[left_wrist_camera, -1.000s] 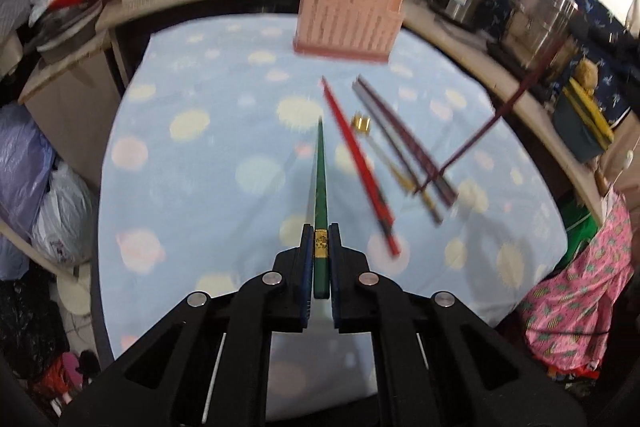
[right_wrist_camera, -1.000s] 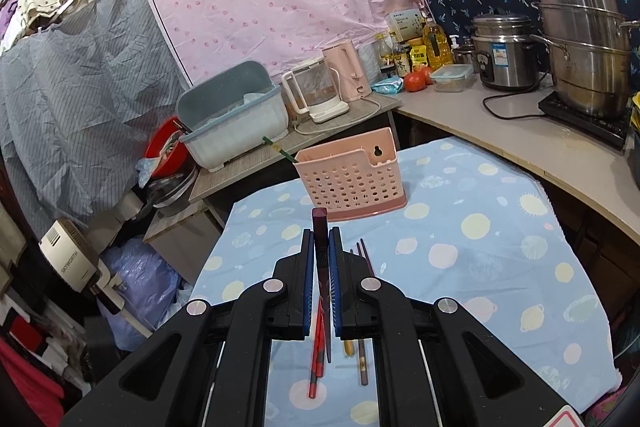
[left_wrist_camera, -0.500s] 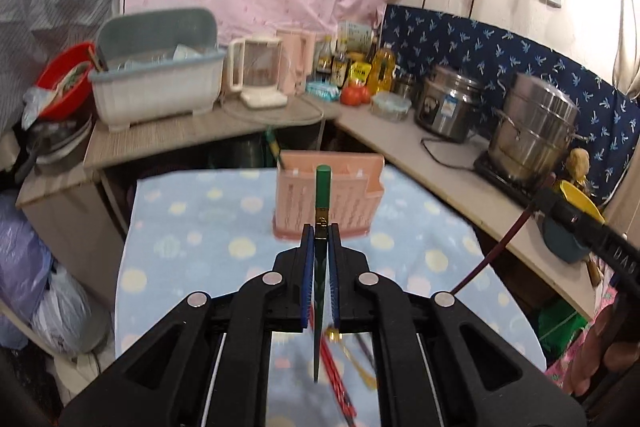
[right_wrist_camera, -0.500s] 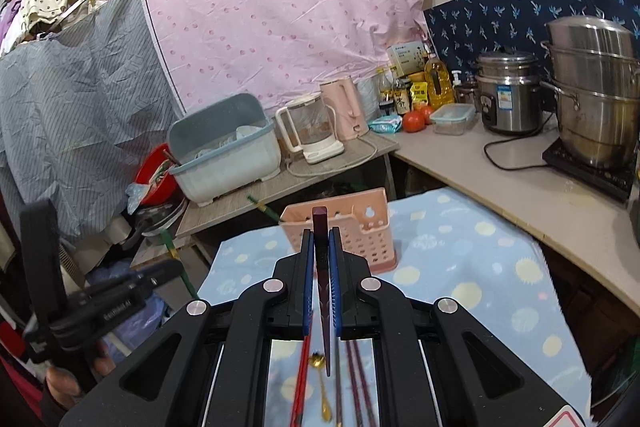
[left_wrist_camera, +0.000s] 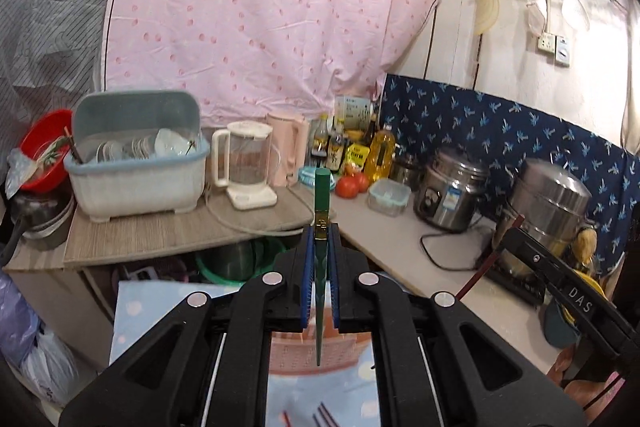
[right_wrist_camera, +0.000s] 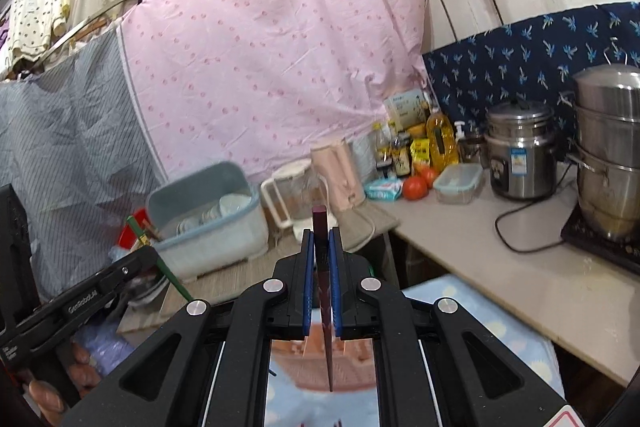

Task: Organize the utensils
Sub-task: 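Open the left tool over the pink holder while the right tool releases the maroon chopstick into it, then move both open tools back over the remaining chopsticks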

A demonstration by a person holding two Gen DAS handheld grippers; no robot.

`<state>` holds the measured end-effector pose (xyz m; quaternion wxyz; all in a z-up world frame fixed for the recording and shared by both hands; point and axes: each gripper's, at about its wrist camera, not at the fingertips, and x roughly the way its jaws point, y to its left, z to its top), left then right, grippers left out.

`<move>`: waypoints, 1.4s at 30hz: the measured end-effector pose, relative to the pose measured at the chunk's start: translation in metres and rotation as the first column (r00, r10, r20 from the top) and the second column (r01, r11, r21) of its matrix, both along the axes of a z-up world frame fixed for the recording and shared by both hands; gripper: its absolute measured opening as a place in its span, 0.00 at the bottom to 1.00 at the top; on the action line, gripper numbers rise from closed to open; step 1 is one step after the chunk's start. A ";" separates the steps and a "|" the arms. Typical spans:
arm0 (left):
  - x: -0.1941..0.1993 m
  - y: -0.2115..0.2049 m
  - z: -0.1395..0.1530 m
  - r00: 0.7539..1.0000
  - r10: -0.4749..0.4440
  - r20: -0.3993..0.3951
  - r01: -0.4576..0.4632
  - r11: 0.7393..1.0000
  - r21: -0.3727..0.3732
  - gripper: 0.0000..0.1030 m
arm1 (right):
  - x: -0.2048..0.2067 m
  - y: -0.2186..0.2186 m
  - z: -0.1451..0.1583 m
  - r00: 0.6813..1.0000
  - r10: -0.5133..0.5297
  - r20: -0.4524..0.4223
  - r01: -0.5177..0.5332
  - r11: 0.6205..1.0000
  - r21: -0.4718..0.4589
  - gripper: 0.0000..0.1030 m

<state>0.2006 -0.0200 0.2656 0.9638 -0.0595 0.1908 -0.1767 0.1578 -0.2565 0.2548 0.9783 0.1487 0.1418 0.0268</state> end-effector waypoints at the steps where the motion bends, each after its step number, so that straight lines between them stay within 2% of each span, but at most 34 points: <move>1: 0.008 -0.004 0.001 1.000 0.002 0.006 -0.003 1.000 0.003 0.06 | 0.008 -0.002 0.002 1.000 -0.006 0.005 0.006 1.000 0.004 0.07; 5: 0.040 -0.017 -0.004 1.000 0.007 0.002 -0.007 1.000 -0.008 0.06 | 0.044 -0.006 0.000 1.000 -0.011 -0.004 0.011 1.000 0.028 0.07; 10: 0.071 -0.026 -0.027 0.999 0.005 -0.047 -0.005 1.000 0.000 0.06 | 0.079 -0.001 -0.027 0.998 0.018 -0.064 -0.014 0.998 0.055 0.07; 17: 0.088 -0.028 -0.064 0.994 0.010 -0.109 -0.007 0.999 0.033 0.07 | 0.100 0.018 -0.069 0.989 0.037 -0.146 -0.035 0.999 0.013 0.07; 19: 0.090 -0.028 -0.072 0.992 0.025 -0.126 -0.020 0.999 0.044 0.09 | 0.098 0.021 -0.078 0.987 0.030 -0.156 -0.030 1.000 0.000 0.12; 20: 0.090 -0.026 -0.075 0.991 0.039 -0.128 -0.033 0.998 0.048 0.19 | 0.096 0.021 -0.080 0.987 0.021 -0.160 -0.022 1.000 -0.002 0.23; 21: 0.089 -0.024 -0.076 0.990 0.048 -0.130 -0.042 0.998 0.048 0.36 | 0.094 0.019 -0.082 0.987 0.017 -0.160 -0.017 1.000 0.002 0.37; 23: 0.084 -0.018 -0.078 0.989 0.065 -0.130 -0.061 0.997 0.038 0.48 | 0.087 0.017 -0.082 0.988 0.009 -0.154 -0.008 1.000 0.009 0.41; 27: 0.069 -0.009 -0.077 0.988 0.065 -0.141 -0.059 0.997 0.048 0.49 | 0.064 0.015 -0.081 0.987 0.027 -0.160 -0.021 0.999 0.036 0.41; 32: 0.025 0.000 -0.086 0.985 0.049 -0.163 -0.037 0.997 0.073 0.52 | 0.021 0.020 -0.089 0.982 0.065 -0.179 -0.053 0.996 0.068 0.41; 35: -0.004 0.004 -0.100 0.977 0.048 -0.206 -0.029 0.995 0.097 0.58 | -0.012 0.026 -0.102 0.976 0.079 -0.204 -0.064 0.995 0.078 0.41; 38: -0.034 0.009 -0.121 0.962 0.029 -0.271 0.001 0.994 0.107 0.58 | -0.048 0.029 -0.120 0.969 0.072 -0.235 -0.057 0.996 0.067 0.41; 42: -0.072 0.014 -0.153 0.934 0.018 -0.356 0.022 0.994 0.107 0.58 | -0.093 0.026 -0.148 0.949 0.083 -0.305 -0.055 0.993 0.101 0.41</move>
